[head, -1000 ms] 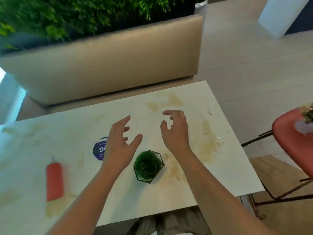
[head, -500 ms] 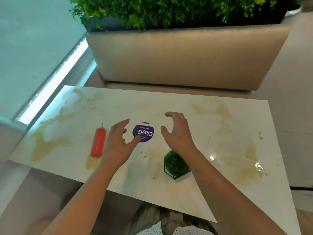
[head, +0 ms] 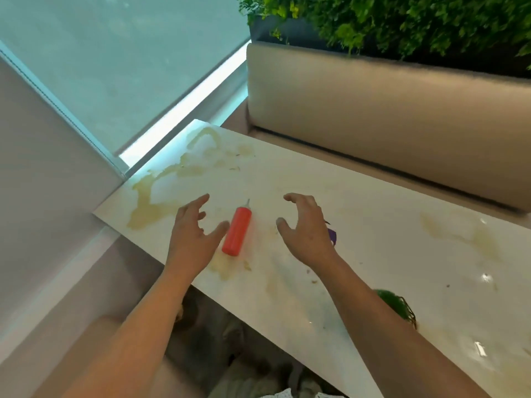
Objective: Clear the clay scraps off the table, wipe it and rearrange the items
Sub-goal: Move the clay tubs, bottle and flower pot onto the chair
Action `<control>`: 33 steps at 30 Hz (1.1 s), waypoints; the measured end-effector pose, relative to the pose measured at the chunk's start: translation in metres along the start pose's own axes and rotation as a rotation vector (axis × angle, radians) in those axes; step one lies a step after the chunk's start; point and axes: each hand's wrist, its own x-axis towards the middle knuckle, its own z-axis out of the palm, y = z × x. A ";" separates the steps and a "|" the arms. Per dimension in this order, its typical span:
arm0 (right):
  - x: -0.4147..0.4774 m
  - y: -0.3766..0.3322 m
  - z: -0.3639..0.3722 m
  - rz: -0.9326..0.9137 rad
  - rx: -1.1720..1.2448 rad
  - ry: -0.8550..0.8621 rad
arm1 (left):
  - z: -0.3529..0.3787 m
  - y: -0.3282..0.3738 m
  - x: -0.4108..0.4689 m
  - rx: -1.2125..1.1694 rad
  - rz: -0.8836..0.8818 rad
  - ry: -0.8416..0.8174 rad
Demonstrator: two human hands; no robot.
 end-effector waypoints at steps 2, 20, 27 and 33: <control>0.020 -0.010 0.028 0.011 -0.008 -0.014 | -0.015 -0.022 0.025 -0.014 -0.020 0.013; 0.125 -0.007 0.226 0.668 -0.093 -0.099 | 0.002 -0.158 0.187 -0.124 -0.262 -0.656; 0.123 0.007 0.236 0.731 0.004 -0.082 | 0.040 -0.157 0.192 -0.235 -0.406 -0.823; 0.113 0.006 0.208 0.720 0.148 0.066 | 0.051 -0.139 0.187 -0.279 -0.396 -0.859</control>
